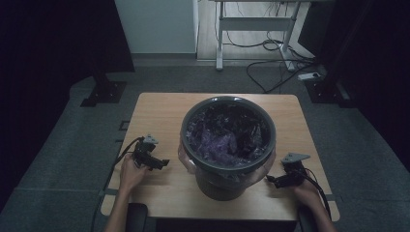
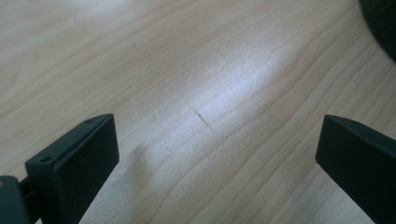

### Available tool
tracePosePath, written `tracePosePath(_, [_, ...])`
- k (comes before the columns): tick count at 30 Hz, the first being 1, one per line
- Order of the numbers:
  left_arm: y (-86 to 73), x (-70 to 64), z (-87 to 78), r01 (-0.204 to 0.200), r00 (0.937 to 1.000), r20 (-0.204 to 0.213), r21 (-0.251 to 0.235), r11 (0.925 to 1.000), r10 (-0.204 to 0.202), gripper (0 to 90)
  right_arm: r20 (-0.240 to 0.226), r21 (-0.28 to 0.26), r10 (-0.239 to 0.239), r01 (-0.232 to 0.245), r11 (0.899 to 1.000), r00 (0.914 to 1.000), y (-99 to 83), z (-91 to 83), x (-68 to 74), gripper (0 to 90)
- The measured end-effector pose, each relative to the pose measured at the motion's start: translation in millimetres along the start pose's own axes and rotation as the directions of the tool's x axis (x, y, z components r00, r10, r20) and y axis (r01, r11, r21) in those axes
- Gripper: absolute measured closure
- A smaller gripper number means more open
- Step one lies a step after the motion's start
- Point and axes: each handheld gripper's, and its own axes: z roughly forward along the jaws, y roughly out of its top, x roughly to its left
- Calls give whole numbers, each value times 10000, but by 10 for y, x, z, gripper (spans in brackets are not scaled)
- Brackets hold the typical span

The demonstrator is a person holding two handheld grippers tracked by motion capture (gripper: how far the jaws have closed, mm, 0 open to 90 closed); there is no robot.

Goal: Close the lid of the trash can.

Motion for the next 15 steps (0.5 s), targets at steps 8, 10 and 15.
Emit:
tracePosePath(8, [-160, -25, 110, -121, 9991, -413, -350, 9993, 107, 0, 3, 1, 5, -5, 10000, 10000, -1, -1, 1, 0])
tracePosePath(10, [-203, -14, 120, -114, 9990, -438, -803, 9967, 79, 0, 3, -1, 3, -3, 10000, 10000, -2, -1, 1, 0])
tracePosePath(15, [-205, -10, 119, -183, 9991, -405, -796, 9967, 151, 0, 8, -9, 13, -13, 10000, 10000, -6, -2, 5, 0])
